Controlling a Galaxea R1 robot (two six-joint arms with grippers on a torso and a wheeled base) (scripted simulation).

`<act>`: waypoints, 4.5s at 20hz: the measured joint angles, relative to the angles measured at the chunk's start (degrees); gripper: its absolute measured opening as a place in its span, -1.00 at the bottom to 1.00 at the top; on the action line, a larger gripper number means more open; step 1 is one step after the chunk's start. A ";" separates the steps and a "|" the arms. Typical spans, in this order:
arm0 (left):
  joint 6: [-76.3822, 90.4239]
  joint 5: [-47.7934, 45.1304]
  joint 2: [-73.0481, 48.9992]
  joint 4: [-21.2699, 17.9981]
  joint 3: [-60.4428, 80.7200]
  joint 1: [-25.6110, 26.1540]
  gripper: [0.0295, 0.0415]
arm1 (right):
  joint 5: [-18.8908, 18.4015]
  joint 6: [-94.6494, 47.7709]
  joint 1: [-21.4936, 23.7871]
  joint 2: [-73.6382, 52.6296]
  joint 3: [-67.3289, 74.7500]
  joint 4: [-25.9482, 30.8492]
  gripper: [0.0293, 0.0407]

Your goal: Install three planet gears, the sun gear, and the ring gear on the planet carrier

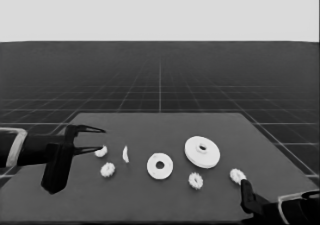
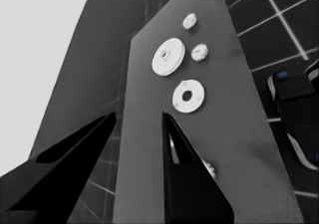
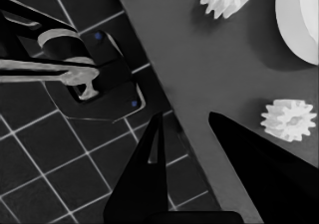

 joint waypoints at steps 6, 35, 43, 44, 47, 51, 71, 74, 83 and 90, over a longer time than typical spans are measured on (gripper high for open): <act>-49.70 34.25 15.40 15.25 -25.63 16.82 0.82 | 0.08 -0.01 -0.51 0.05 0.05 0.33 0.59; -55.34 39.15 41.75 -9.42 -83.47 24.99 -0.71 | -0.01 0.00 -0.32 0.00 -0.16 0.03 0.61; -56.69 44.18 39.90 -12.91 -79.76 18.32 -0.72 | -0.01 0.00 -0.32 0.00 -0.16 0.03 0.61; -56.68 44.20 39.90 -12.94 -79.76 18.30 -0.72 | -0.01 0.00 -0.32 0.00 -0.16 0.03 0.61; -89.85 47.96 62.00 -9.31 -69.59 18.69 -0.71 | -0.01 0.00 -0.32 0.00 -0.16 0.03 0.61; -89.38 48.00 73.17 -9.51 -80.19 18.78 -0.72 | -0.01 0.00 -0.32 0.00 -0.16 0.03 0.61; -85.13 43.80 76.82 -2.34 -89.16 27.01 0.49 | -0.01 0.00 -0.32 0.00 -0.16 0.03 0.61; -85.13 43.80 76.82 -2.34 -89.16 27.01 0.49 | -0.01 0.00 -0.32 0.00 -0.16 0.03 0.61; -88.91 47.93 74.60 -9.47 -82.30 18.85 0.49 | -0.01 0.00 -0.32 0.00 -0.16 0.03 0.61; -86.25 46.94 35.00 -8.28 -45.58 20.21 0.49 | -0.01 0.00 -0.32 0.00 -0.16 0.03 0.61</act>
